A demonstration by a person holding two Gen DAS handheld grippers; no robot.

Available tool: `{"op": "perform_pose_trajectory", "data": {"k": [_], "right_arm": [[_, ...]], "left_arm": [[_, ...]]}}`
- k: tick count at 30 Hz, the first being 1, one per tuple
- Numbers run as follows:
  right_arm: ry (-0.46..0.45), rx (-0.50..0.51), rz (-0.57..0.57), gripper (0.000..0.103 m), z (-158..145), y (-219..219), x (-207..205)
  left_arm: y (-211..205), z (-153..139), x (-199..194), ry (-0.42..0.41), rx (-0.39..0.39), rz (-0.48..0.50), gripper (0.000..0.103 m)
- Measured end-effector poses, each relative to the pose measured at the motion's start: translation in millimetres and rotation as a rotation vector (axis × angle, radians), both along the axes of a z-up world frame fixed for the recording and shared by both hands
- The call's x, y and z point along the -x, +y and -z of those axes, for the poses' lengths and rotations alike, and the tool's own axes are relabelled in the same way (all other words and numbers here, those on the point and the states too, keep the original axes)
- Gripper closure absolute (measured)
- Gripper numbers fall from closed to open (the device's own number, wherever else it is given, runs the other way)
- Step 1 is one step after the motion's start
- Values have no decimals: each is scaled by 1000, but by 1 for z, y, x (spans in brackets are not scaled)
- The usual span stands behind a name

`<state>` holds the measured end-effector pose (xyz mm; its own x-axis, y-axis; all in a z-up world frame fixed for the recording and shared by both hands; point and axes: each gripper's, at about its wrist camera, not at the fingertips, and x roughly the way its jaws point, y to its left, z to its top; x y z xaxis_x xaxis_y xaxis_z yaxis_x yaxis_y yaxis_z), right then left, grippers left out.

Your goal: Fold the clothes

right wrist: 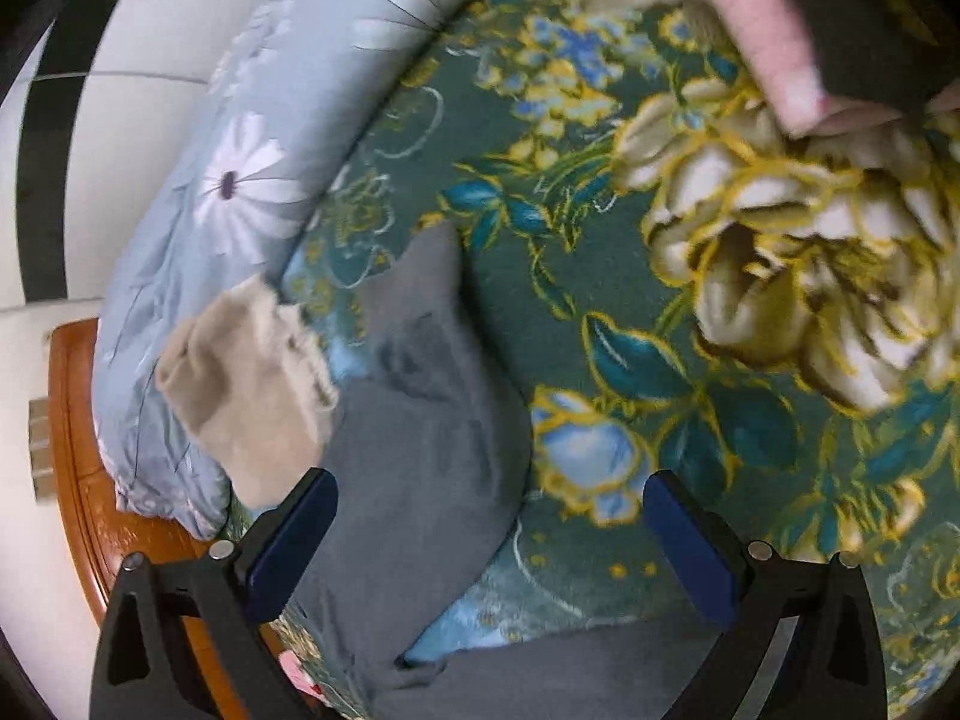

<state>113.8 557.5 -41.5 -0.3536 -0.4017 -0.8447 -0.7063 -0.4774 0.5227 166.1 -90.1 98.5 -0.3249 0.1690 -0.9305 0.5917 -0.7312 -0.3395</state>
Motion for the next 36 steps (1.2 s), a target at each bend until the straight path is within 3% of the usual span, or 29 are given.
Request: {"op": "perform_pose_trajectory", "data": {"k": [3,8,11,13,15,20,23,28,30,32,33,34,36], "right_arm": [[-12,-1,-30,3,16,1,28],[-12,-37,-107,24,34,-4,75],[-36,-38,-108,45,47,-6,94],[-54,-32,-93,78,54,-6,99],[-53,-38,-98,93,51,-9,99],[72,-177,-85,93,3,7,68],[30,-301,-21,94,-10,30,31],[-89,-281,-74,91,14,32,14],[-98,-291,-80,90,11,29,14],[-109,-340,-73,71,-2,25,17],[-118,-369,-68,46,-9,23,19],[-114,-392,-73,37,-17,20,18],[-87,-429,-101,37,-37,13,12]], "left_arm": [[3,8,-2,-36,14,0,23],[-1,16,-9,-88,56,1,23],[-8,16,-14,-103,72,-15,23],[-12,16,-16,-109,81,-22,23],[-15,16,-16,-108,77,-30,23],[-19,18,-15,-98,51,-33,23],[-18,21,-17,-97,36,-24,23],[-24,24,-26,-99,-1,-42,23],[-29,22,-32,-89,-14,-52,23],[-40,19,-39,-74,-18,-73,23],[-45,18,-43,-67,-23,-85,23],[-50,18,-48,-59,-31,-98,23],[-61,21,-57,-51,-47,-122,23]]}}
